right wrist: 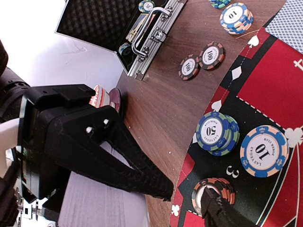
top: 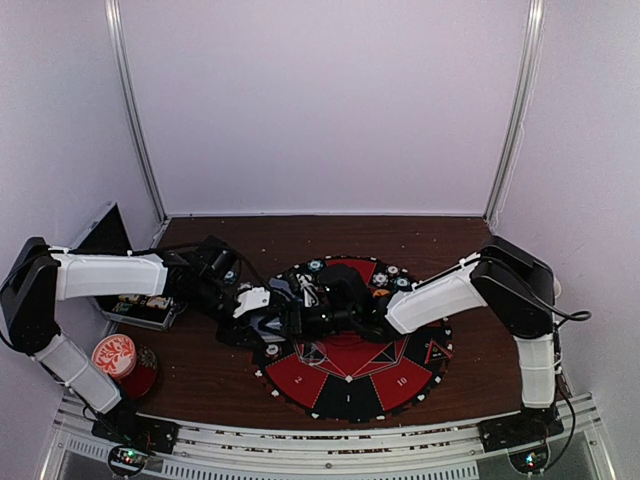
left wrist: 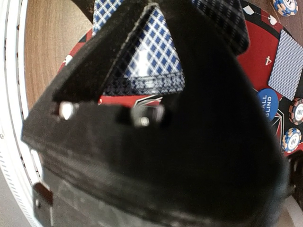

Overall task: Distribute texas hold em gaming equipment
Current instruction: Pick up the poker card from the face-down deck piles.

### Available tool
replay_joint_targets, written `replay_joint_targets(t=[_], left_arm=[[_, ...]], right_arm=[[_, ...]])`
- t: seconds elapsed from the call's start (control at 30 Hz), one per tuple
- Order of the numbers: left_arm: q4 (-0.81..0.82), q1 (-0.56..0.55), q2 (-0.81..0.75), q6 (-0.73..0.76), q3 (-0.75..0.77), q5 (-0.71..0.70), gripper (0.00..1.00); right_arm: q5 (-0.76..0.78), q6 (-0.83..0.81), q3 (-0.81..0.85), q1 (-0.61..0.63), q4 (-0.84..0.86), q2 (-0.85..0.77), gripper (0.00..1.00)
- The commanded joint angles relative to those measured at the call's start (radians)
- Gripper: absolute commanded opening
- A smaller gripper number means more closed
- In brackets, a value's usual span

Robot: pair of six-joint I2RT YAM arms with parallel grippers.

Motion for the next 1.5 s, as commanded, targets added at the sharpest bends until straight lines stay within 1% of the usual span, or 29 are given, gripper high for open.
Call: replay_joint_targets(t=[0.0,0.23,0.33,0.5,0.63,0.7,0.9,0.97,1.0,1.03,1.07,1.2,1.33,1.47], left_arm=[[0.027,-0.004,-0.011,0.005,0.006,0.032,0.43],[0.027,-0.004,-0.009,0.005,0.005,0.032,0.43],[0.027,-0.005,-0.007,0.006,0.005,0.031,0.43],[0.027,-0.004,-0.007,0.006,0.006,0.03,0.43],[0.028,-0.004,-0.002,0.005,0.005,0.029,0.43],[0.027,-0.005,-0.001,0.006,0.007,0.028,0.43],[0.027,-0.005,-0.001,0.006,0.007,0.029,0.43],[0.027,-0.005,-0.001,0.006,0.008,0.03,0.43],[0.027,-0.004,-0.001,0.006,0.007,0.03,0.43],[0.027,-0.004,-0.001,0.006,0.007,0.03,0.43],[0.027,-0.005,-0.002,0.006,0.007,0.029,0.43],[0.028,-0.005,-0.001,0.006,0.007,0.028,0.43],[0.028,-0.004,-0.001,0.006,0.007,0.029,0.43],[0.028,-0.005,0.0,0.006,0.007,0.028,0.43]], right_arm=[[0.095,-0.012,-0.035,-0.03,-0.122,-0.037,0.62],[0.134,-0.036,-0.071,-0.046,-0.17,-0.084,0.54],[0.134,-0.042,-0.078,-0.048,-0.172,-0.097,0.49],[0.102,-0.051,-0.086,-0.048,-0.169,-0.127,0.36],[0.062,-0.054,-0.091,-0.045,-0.152,-0.164,0.22],[0.05,-0.058,-0.092,-0.042,-0.147,-0.181,0.17],[0.047,-0.065,-0.106,-0.038,-0.162,-0.241,0.07],[0.051,-0.068,-0.109,-0.039,-0.171,-0.249,0.07],[0.051,-0.069,-0.111,-0.039,-0.171,-0.252,0.1],[0.049,-0.068,-0.111,-0.039,-0.172,-0.249,0.18],[0.045,-0.068,-0.109,-0.038,-0.172,-0.244,0.22],[0.038,-0.066,-0.1,-0.037,-0.173,-0.219,0.35],[0.045,-0.075,-0.101,-0.037,-0.186,-0.223,0.37],[0.053,-0.085,-0.114,-0.037,-0.196,-0.25,0.34]])
